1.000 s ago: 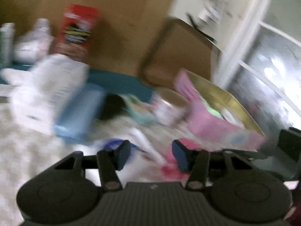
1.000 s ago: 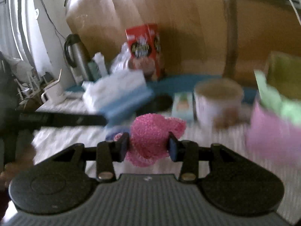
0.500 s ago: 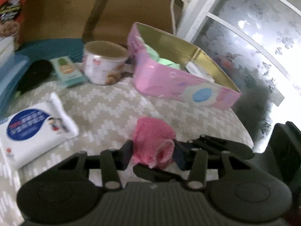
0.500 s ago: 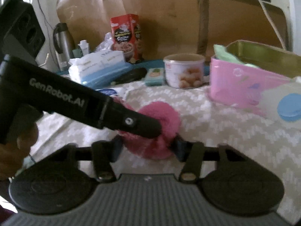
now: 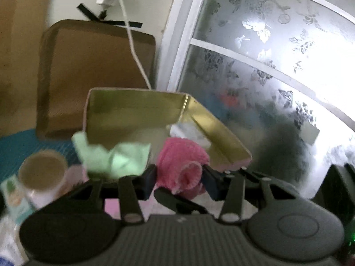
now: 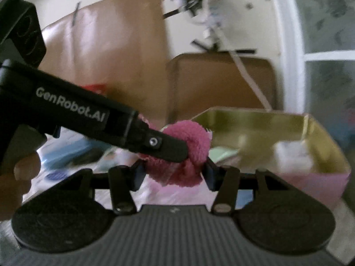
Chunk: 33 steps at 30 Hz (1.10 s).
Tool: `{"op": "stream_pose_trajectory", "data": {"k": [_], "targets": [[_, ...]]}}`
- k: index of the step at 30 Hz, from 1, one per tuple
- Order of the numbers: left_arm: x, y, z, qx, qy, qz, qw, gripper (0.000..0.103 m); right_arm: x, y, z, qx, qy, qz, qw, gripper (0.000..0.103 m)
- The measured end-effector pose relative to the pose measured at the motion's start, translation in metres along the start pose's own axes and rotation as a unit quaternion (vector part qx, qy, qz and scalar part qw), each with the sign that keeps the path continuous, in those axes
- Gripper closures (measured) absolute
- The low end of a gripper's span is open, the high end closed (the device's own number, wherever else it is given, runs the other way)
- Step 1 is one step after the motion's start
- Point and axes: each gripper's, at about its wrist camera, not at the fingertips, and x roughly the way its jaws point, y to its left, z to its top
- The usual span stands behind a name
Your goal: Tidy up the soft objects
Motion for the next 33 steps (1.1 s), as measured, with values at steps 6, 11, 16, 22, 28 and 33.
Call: {"op": "stream_pose_trajectory", "data": {"k": [6,11,16,22,28,33], "targets": [[0.041,-0.008,0.011,0.003,-0.003,0.057,0.9984,0.059,0.033,-0.04,0.012,0.018,-0.001,-0.069,0.997,0.045],[0.029,-0.002,-0.005,0.031,-0.025,0.14,0.9894,0.051,0.039,-0.069,0.006,0.075,0.014,-0.135,0.988,0.027],[0.005,0.005,-0.017,0.048,-0.038,0.206,0.9765,0.044,0.008,-0.062,-0.001,0.094,-0.016,-0.142,0.985,0.027],[-0.022,0.014,-0.03,0.033,-0.041,0.222,0.9737,0.039,-0.015,-0.033,-0.004,0.08,-0.05,-0.139,0.986,0.018],[-0.038,0.019,-0.037,0.023,-0.031,0.205,0.978,0.039,-0.023,-0.021,-0.001,0.082,-0.073,-0.15,0.983,0.006],[-0.046,0.026,-0.053,0.018,-0.026,0.199,0.9795,0.039,-0.037,-0.015,-0.005,0.114,-0.135,-0.176,0.968,0.0]]}}
